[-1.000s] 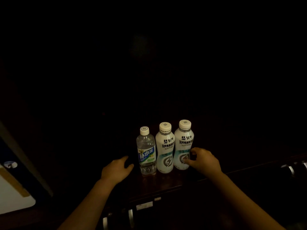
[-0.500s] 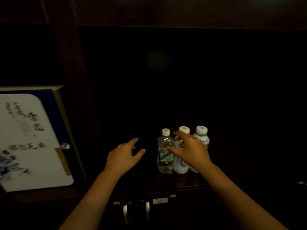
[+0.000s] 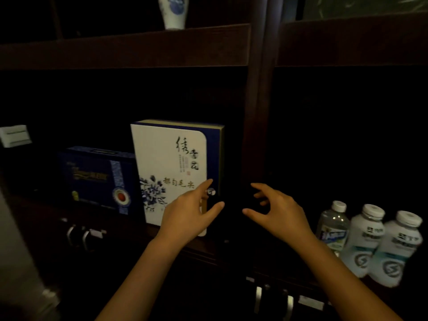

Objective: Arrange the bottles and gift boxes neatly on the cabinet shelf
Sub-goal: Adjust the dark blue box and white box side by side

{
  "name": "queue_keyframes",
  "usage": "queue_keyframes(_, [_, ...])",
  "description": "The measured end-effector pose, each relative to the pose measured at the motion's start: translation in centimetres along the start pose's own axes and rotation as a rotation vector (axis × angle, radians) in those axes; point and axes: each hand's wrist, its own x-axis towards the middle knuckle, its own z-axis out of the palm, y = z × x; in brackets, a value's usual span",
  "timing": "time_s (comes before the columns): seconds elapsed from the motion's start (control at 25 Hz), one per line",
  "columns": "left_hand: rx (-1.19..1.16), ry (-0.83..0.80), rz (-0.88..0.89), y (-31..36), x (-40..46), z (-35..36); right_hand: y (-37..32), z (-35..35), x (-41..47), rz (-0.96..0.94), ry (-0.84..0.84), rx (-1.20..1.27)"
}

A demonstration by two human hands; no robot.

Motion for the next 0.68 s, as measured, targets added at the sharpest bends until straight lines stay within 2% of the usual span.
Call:
queue_keyframes(0.2, [-0.021, -0.050, -0.054, -9.0, -1.3, -3.9, -5.3, 6.3, 0.6, 0.060, -0.021, -0.041])
queue_keyframes(0.44, [0.110, -0.180, -0.068, -21.5, 0.0, -10.5, -12.7, 15.8, 4.4, 0.179, -0.015, 0.010])
queue_keyframes(0.68, [0.146, -0.166, -0.069, -31.6, 4.1, -14.7, -18.4, 20.7, 9.9, 0.185, -0.161, 0.268])
